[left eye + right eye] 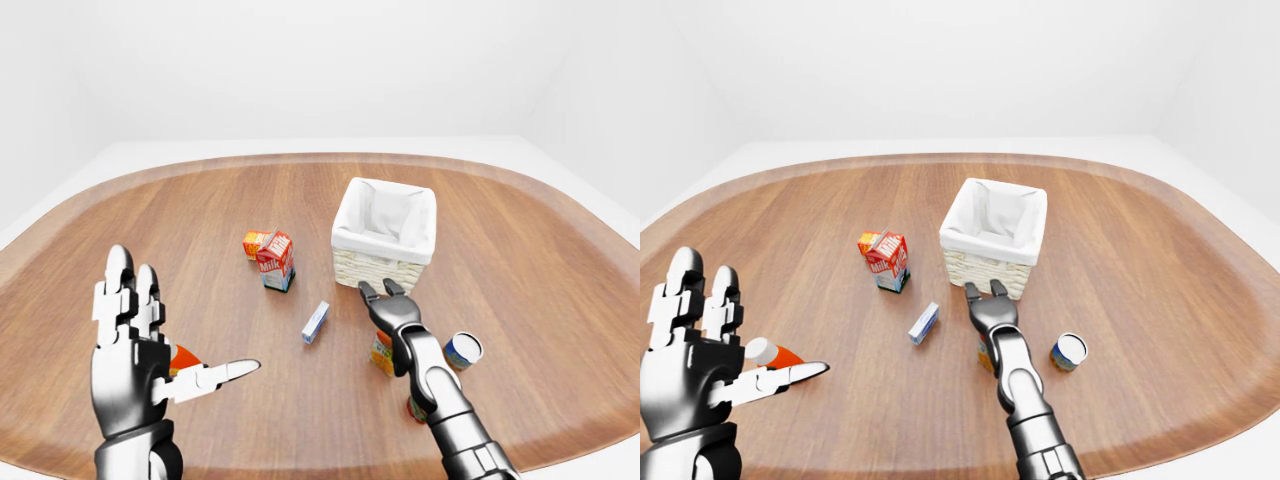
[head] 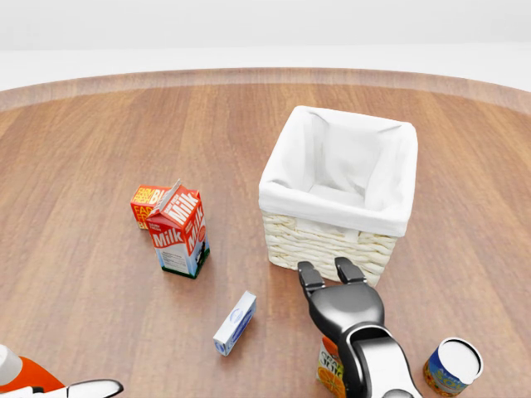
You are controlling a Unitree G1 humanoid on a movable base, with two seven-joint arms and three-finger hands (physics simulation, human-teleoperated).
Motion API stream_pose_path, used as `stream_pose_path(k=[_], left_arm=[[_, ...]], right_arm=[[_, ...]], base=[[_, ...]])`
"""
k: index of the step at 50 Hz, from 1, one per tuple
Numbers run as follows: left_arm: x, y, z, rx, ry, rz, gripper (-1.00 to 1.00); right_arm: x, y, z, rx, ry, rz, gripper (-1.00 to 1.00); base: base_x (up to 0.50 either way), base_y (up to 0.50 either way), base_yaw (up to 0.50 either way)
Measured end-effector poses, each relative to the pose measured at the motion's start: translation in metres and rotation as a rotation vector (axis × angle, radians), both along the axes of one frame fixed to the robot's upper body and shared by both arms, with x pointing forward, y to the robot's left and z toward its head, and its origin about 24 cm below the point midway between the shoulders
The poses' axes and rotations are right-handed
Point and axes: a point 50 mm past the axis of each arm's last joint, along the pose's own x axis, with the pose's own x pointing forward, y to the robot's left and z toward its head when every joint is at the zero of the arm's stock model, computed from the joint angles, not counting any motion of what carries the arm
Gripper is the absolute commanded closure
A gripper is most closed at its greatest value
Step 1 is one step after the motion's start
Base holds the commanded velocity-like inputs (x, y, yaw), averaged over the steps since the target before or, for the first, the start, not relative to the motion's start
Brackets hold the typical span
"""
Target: Pick up the orange juice, and put it in the basket.
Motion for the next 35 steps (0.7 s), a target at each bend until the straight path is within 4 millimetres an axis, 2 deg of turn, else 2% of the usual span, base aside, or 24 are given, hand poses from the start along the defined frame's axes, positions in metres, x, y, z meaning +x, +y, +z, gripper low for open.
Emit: stream_pose_path(k=[8,9,10,11,15,19,35], left_arm=[[-0.0001,0.0,0.0,0.0,0.0,0.0,-1.0],[-0.0001,0.0,0.0,0.0,0.0,0.0,-1.0],[0.0,0.0,0.0,0.0,0.0,0.0,-1.0],[0.0,-0.0001,0.0,0.0,0.0,0.0,-1.0],[0.0,-0.0001,0.0,0.0,0.0,0.0,-1.0],[0.0,0.0,0.0001,0.0,0.0,0.0,-1.0],[-0.0003,0.0004,0.0003,0.0,-0.001,0.001,-1.0]], right_arm=[[0.0003,-0.0016,0.0,0.023,-0.001,-0.003,-1.0],[0.0003,-0.0018,0.0,0.025,-0.001,-0.003,-0.33],[0.0005,-0.0019,0.0001,0.025,-0.001,-0.002,-0.01],[0.0014,-0.002,0.0002,0.024,-0.001,-0.002,1.0],[0.0022,-0.0012,0.0092,0.031,-0.034,0.002,1.0],[0.0033,-0.0029,0.0039,0.006,-0.034,0.0,1.0],[0.0014,-0.0045,0.0046,0.01,-0.006,-0.004,1.0]], base=[[0.0,0.0,0.0],[0.0,0.0,0.0],[0.0,0.0,0.0],[0.0,0.0,0.0],[0.0,0.0,0.0],[0.0,0.0,0.0],[0.0,0.0,0.0]])
